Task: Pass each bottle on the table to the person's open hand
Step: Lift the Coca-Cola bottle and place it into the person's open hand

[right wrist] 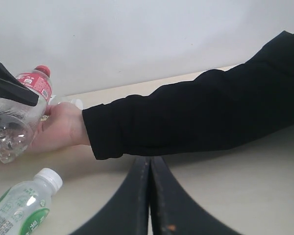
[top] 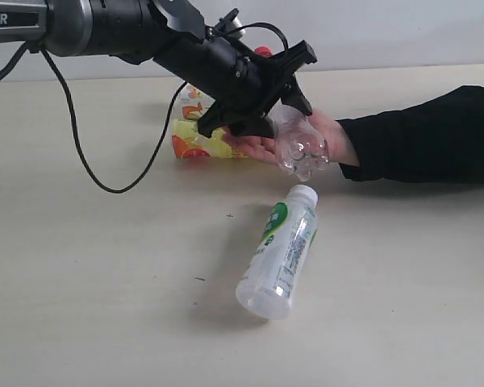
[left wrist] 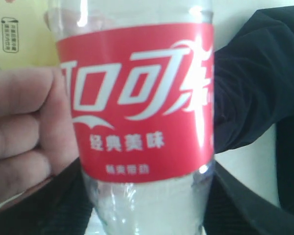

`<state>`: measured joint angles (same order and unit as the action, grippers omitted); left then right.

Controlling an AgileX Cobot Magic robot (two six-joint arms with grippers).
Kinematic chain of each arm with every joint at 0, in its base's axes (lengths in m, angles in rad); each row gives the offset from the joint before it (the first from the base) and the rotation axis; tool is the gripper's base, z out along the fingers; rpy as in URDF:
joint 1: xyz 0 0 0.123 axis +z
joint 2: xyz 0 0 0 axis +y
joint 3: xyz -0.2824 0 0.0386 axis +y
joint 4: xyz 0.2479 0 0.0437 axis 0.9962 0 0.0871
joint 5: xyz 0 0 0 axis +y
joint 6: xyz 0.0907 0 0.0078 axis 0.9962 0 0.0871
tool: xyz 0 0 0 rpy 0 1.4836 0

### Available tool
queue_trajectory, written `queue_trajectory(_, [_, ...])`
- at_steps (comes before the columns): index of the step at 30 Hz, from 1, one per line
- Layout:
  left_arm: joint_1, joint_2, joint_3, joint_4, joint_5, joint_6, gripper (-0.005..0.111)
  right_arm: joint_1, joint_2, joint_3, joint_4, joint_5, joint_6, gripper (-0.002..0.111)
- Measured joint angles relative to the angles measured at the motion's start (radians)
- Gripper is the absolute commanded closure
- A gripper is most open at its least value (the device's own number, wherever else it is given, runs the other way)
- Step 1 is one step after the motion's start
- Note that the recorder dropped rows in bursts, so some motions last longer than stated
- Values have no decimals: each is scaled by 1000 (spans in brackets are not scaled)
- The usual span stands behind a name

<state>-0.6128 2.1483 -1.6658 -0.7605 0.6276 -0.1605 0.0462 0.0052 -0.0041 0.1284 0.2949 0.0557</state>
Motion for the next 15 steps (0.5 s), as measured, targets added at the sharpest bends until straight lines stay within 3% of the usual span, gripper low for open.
queue_trajectory(6, [0, 4, 1, 2, -6, 0, 104, 0, 0, 0, 0, 0, 0, 108])
queue_trajectory(15, [2, 30, 2, 0, -15, -4, 44, 0, 0, 0, 0, 0, 0, 108])
